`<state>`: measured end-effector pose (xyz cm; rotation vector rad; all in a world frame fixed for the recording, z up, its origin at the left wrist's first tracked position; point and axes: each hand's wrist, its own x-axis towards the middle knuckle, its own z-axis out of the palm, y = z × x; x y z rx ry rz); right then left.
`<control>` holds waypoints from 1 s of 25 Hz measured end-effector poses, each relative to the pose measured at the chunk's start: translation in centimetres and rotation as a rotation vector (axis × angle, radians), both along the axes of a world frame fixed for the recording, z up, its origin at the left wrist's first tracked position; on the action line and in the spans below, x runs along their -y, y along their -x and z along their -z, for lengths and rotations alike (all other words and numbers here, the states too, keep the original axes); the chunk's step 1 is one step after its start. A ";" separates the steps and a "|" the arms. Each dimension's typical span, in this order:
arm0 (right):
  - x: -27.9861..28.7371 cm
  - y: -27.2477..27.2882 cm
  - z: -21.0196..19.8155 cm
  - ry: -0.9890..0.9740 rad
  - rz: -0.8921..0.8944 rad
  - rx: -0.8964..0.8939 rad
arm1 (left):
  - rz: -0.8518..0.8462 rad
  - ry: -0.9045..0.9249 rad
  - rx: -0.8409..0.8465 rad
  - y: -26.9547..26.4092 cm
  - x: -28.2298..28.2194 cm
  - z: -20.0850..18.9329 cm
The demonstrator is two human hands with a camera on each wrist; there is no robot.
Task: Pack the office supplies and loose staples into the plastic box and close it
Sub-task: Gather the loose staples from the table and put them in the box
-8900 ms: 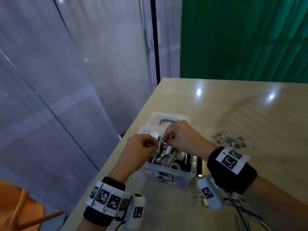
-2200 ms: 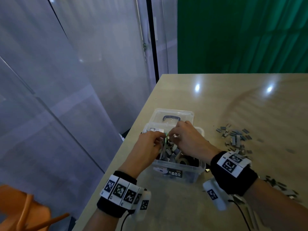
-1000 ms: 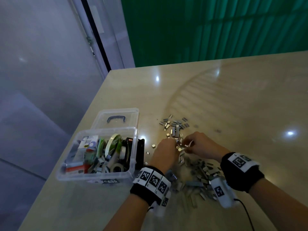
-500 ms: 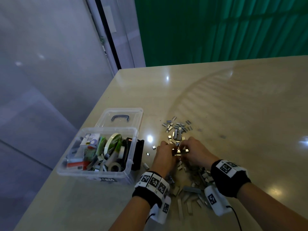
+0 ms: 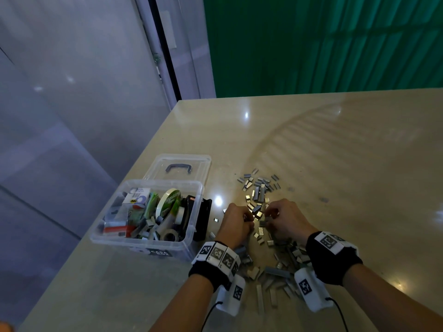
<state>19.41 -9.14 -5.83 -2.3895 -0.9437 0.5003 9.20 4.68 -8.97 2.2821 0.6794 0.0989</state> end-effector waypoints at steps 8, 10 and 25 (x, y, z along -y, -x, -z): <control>0.7 -0.9 0.4 -0.100 0.068 -0.028 | -0.021 0.119 0.068 1.5 0.7 -1.0; 0.6 -0.6 0.1 -0.093 0.058 -0.025 | -0.029 0.026 0.003 1.8 0.6 -1.4; -0.9 0.3 0.3 0.017 0.076 0.031 | 0.013 -0.115 -0.046 1.2 -0.5 -1.1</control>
